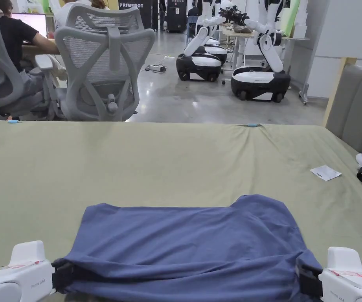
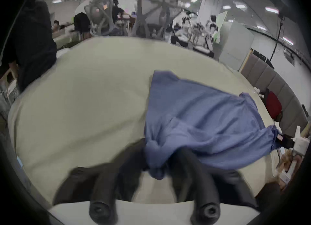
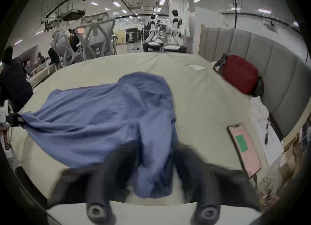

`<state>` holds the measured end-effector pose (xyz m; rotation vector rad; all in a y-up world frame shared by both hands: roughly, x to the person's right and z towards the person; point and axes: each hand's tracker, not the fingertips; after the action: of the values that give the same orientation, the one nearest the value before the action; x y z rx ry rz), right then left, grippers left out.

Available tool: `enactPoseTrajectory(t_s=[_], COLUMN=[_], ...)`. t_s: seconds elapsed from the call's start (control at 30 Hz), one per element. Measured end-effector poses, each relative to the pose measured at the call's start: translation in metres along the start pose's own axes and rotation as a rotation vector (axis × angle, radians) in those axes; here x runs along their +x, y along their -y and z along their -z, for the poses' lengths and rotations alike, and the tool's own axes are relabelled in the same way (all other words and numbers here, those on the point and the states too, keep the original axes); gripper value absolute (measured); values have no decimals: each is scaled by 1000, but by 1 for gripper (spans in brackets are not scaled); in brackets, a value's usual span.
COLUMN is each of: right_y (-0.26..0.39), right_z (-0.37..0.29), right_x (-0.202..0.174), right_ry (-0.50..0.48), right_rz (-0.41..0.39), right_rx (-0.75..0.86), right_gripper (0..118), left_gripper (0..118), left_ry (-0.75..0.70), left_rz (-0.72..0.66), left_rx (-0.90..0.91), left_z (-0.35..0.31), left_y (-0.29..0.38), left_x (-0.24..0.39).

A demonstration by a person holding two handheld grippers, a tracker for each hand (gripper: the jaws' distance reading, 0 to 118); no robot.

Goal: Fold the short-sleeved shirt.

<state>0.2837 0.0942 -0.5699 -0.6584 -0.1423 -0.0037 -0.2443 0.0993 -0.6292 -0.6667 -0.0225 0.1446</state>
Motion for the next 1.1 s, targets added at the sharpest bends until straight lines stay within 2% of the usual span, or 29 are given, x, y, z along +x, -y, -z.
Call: enactPoseTrajectory(t_s=[0.03, 0.07, 0.1, 0.17, 0.23, 0.27, 0.3, 0.33, 0.37, 0.4, 0.5, 0.7, 0.97, 1.0, 1.03, 1.07, 1.1], right_y=[-6, -14, -22, -34, -39, -39, -38, -37, -36, -35, -33, -36, -42, -43, -44, -46, -48], right_z=[-11, -23, -33, -49, -55, -57, -59, -59, -57, -54, -52, -31, 21, 28, 35, 41, 48], right_x=[-6, -16, -27, -51, -72, -81, -88, -94, -98, -100, -100, -92, -80, -77, -74, -70, -66], right_ry=[-21, -52, -62, -52, -58, -66, -70, -69, -68, -65, -67, -95, -83, -78, -75, -71, -67], right_rz=[-4, -13, -35, -74, -72, -59, -51, -51, -51, -53, -68, -68, -82, -85, -87, -87, -85], right_rx=[54, 115, 168, 254, 323, 352, 354, 349, 348, 350, 349, 301, 234, 223, 211, 198, 188], right_gripper=[92, 112, 117, 117, 116, 108, 93, 69, 25, 4, 0, 0, 0, 0, 0, 0, 0], left_gripper=[72, 91, 98, 98, 97, 88, 72, 41, 0, 0, 0, 0, 0, 15, 49, 98, 116], left_ry=[7, 23, 33, 25, 33, 38, 51, 53, 53, 52, 83, 46, -16, -25, -32, -35, -33], left_rz=[18, 42, 56, 113, 171, 197, 214, 217, 228, 235, 235, 184, 231, 232, 233, 223, 209], left_rx=[69, 124, 177, 249, 297, 308, 310, 306, 303, 301, 223, 56, -98, -119, -142, -183, -198], left_z=[-11, -24, -33, -43, -45, -45, -44, -41, -40, -38, -30, 22, 158, 177, 198, 216, 229], left_y=[-4, -9, -13, -18, -19, -18, -16, -15, -13, -11, -10, -44, -116, -123, -129, -132, -133], left_x=[7, 18, 29, 52, 72, 81, 88, 91, 96, 97, 90, 53, 36, 37, 37, 37, 39])
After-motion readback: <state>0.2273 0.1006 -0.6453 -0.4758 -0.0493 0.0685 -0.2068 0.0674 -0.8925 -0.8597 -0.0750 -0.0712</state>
